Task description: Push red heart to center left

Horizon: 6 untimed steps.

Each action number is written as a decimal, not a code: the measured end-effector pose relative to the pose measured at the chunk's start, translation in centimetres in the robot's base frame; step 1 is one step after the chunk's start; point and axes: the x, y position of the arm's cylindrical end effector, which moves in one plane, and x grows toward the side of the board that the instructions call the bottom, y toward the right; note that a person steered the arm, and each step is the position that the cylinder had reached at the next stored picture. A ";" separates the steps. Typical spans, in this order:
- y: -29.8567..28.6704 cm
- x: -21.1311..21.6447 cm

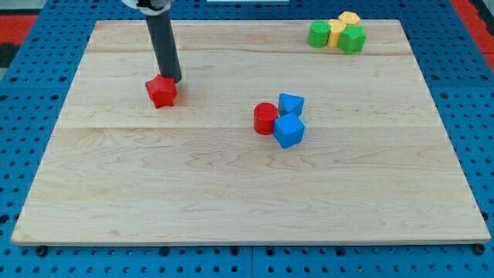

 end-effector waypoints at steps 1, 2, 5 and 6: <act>1.8 2.7; 0.1 3.5; -3.4 6.7; -5.4 6.8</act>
